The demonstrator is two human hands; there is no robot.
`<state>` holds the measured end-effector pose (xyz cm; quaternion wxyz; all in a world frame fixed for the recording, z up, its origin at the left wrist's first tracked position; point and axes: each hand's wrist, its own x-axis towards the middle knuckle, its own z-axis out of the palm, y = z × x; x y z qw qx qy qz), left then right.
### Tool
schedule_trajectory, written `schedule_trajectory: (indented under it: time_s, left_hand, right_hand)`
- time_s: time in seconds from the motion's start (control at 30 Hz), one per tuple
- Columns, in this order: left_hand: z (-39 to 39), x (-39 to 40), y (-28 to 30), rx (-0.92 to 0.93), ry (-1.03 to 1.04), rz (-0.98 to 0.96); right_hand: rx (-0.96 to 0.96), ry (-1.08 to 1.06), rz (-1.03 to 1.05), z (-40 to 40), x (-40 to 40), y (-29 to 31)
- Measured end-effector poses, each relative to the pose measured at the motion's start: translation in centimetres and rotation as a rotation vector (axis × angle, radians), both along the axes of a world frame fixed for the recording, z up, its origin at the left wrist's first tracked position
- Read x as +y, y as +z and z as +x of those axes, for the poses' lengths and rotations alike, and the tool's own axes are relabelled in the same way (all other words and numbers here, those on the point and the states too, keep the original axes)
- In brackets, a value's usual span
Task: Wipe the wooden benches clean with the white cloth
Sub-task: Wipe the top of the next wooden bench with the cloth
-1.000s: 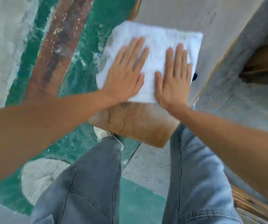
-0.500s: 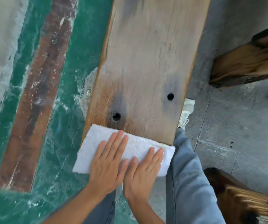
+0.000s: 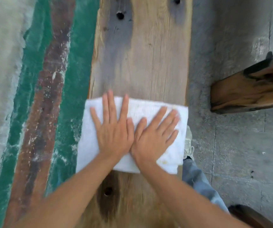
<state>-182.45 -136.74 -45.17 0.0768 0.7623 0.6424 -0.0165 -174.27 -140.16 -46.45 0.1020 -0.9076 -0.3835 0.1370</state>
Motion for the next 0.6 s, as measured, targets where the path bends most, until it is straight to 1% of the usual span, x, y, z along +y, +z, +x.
schedule_trajectory:
  time_s: [0.07, 0.13, 0.3, 0.4, 0.5, 0.6]
  left_hand:
    - [1.7, 6.9, -0.3, -0.012, -0.042, 0.025]
    - [3.6, 12.6, -0.5, -0.020, -0.048, 0.047]
    - [8.7, 27.0, -1.1, -0.013, 0.121, 0.104]
    - [10.3, 35.1, -1.0, 0.007, 0.093, 0.104]
    - [11.3, 40.3, -0.8, 0.015, 0.076, 0.087]
    - [11.5, 41.3, -0.3, 0.018, 0.085, 0.081]
  right_hand:
    - [-0.021, -0.059, -0.001, 1.5, 6.1, -0.2]
    - [-0.029, -0.049, 0.002, 3.7, 12.1, -0.4]
    - [-0.039, 0.089, 0.040, 9.1, 28.0, -0.9]
    - [-0.030, 0.048, 0.073, 10.4, 35.8, -1.3]
    - [-0.023, 0.025, 0.085, 11.2, 40.8, -1.1]
    - [-0.026, 0.052, 0.088, 11.3, 41.7, -0.7]
